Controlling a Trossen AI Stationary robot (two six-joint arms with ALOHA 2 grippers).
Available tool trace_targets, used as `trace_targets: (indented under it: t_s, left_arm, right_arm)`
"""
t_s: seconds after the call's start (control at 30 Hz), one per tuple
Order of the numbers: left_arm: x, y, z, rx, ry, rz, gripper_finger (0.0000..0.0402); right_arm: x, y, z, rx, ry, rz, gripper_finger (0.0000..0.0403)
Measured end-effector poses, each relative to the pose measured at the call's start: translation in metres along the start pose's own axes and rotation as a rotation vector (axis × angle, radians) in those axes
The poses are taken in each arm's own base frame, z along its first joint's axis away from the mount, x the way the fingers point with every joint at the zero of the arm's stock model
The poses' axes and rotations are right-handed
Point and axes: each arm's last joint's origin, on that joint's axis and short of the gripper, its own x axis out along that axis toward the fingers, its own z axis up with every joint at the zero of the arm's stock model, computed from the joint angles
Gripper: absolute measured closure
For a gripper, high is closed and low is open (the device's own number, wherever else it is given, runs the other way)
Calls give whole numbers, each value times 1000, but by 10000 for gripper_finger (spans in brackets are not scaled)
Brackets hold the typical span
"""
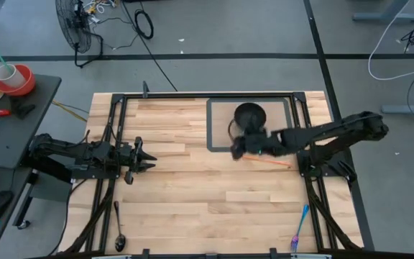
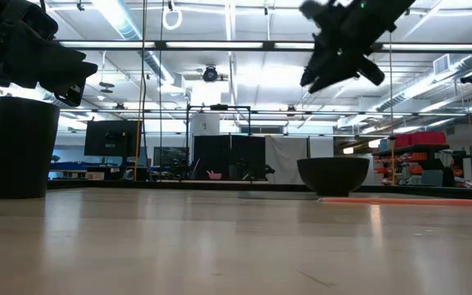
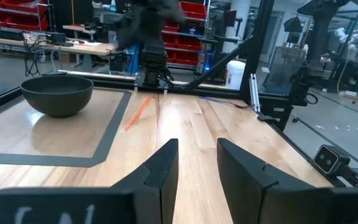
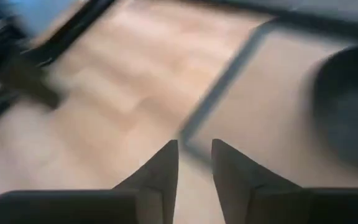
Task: Pick & Place Utensil
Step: Put the blue fork into the black bowl on the brown mat
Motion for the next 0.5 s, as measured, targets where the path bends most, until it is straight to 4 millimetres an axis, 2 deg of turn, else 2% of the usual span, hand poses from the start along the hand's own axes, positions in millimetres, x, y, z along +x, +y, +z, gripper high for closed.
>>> trace_targets:
  t_s: [0.13,0.27,0.5]
  left_arm:
    - [0,0,0,0,0,0,287]
    - [0,0,0,0,0,0,287]
    - [0,0,0,0,0,0,287]
  right_arm:
    - [-2,32,-34,37,87,163,328]
    - [-8,64,-71,23,227,245,353]
    - [-34,133,-114,-107,404,357,381]
